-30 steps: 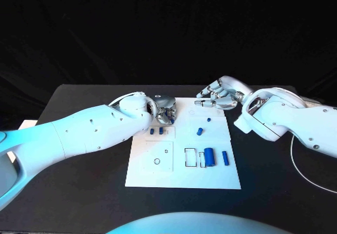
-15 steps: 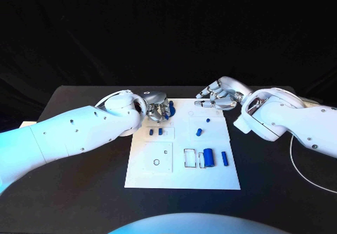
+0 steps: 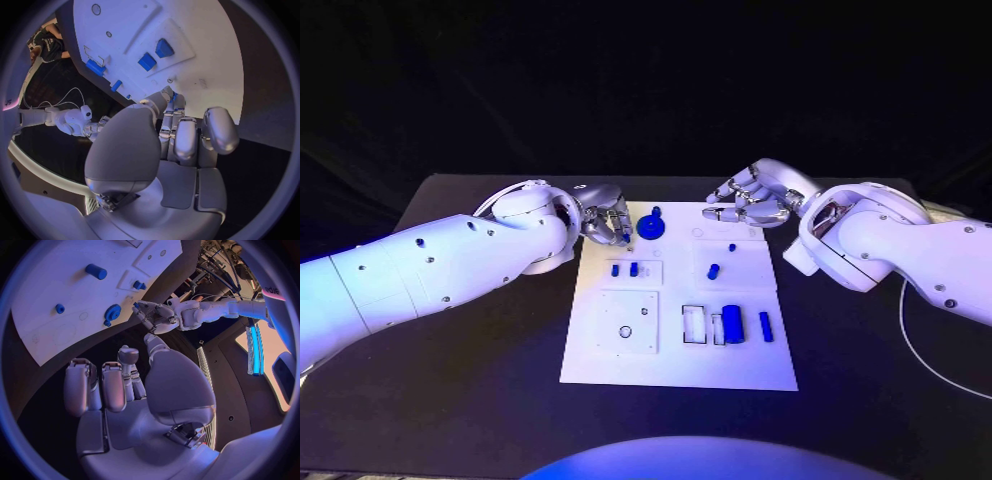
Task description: Assemble the parts on the task board
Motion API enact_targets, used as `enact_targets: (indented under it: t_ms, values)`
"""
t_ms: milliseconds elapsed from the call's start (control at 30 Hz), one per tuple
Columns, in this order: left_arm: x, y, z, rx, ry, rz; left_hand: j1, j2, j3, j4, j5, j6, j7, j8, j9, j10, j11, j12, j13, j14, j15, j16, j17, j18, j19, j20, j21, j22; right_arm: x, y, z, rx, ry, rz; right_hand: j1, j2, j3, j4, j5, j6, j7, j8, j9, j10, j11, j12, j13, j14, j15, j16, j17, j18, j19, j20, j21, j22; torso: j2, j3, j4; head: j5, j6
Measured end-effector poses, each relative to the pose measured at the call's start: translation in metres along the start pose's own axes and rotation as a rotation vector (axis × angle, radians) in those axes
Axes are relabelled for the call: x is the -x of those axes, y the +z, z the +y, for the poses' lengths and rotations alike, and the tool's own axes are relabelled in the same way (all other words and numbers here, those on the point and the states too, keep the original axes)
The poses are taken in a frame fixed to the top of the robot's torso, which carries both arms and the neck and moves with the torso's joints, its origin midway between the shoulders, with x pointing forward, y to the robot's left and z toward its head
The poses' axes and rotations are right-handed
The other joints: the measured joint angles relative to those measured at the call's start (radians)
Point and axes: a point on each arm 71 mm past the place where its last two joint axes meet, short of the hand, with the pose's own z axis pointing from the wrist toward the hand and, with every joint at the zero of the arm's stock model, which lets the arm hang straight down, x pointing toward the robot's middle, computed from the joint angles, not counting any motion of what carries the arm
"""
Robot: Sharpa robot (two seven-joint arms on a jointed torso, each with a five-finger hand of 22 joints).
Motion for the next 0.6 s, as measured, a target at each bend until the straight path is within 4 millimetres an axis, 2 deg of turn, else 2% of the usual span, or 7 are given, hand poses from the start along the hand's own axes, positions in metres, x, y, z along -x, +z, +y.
enact_targets:
  t_ms: [600]
  values:
    - [-0.0108, 0.0046, -0.0021, 0.007, -0.004, 0.053, 0.000, 0.000, 0.000, 0.000, 0.000, 0.000, 0.000, -0.002, -0.003, 0.000, 0.000, 0.000, 0.000, 0.000, 0.000, 0.000, -0.002, 0.000, 0.000, 0.000, 0.000, 0.000, -0.0011, 0.0006, 0.0003, 0.001, 0.001, 0.003, 0.004, 0.004, -0.003, 0.003, 0.004, 0.003, -0.003, 0.000, 0.000, 0.000, 0.000, 0.000, 0.000, 0.000, 0.000, 0.000, 0.000, 0.000, 0.000, 0.000, 0.000, 0.000, 0.001, 0.0003, -0.0012, 0.003, -0.005]
